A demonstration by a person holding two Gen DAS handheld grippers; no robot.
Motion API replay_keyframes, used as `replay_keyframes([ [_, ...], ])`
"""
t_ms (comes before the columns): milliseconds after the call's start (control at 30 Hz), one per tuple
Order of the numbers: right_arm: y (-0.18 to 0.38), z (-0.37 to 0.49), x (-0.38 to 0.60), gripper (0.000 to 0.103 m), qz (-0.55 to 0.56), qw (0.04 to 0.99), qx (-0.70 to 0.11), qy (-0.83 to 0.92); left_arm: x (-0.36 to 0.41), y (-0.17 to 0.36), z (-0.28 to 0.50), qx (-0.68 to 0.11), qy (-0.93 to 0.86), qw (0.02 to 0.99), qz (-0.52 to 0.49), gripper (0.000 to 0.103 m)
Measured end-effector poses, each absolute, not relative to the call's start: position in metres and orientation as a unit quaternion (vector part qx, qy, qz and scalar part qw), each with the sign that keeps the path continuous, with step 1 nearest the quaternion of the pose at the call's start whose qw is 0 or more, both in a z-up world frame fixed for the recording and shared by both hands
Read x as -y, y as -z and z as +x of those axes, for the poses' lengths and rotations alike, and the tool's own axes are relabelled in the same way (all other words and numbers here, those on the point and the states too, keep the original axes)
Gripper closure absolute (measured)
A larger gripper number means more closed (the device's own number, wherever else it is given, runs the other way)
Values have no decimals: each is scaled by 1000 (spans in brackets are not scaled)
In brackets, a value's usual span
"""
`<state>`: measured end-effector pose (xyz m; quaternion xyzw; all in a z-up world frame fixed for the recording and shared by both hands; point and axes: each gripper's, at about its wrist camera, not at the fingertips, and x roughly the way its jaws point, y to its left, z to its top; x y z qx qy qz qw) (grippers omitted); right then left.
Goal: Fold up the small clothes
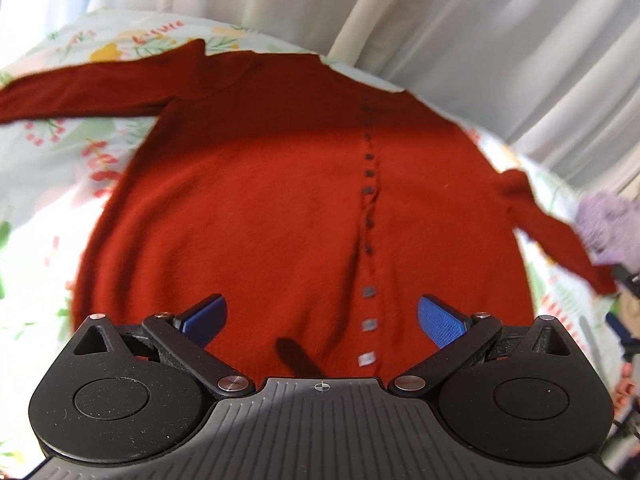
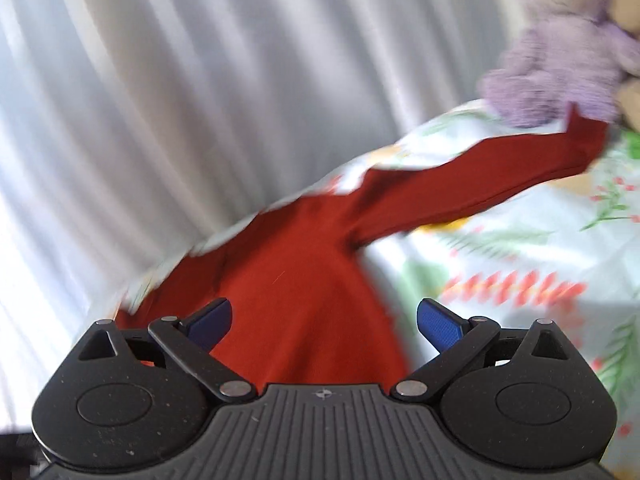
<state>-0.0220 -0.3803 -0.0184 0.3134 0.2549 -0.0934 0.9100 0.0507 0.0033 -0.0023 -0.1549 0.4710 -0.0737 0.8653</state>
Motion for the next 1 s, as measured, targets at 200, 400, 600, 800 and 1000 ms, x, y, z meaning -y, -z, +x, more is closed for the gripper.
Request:
replay_keyframes([
  [200, 42, 6, 514, 47, 258, 890, -239, 289, 21, 11, 79, -479, 92, 857, -168, 0],
  [400, 86, 33, 604, 49, 241, 865, -268, 348, 47, 17, 106, -485, 96, 852, -170, 0],
  [600, 112, 62, 630, 80, 212, 873, -286, 334, 54, 22, 119, -488, 107, 845, -189, 2],
  [800, 53, 64, 579, 98, 202, 915, -232, 261, 46, 21, 142, -479, 120, 838, -233, 7],
  [1000, -9, 107, 423, 97, 184, 961, -205, -26, 41, 19, 182, -454, 203, 819, -285, 1],
])
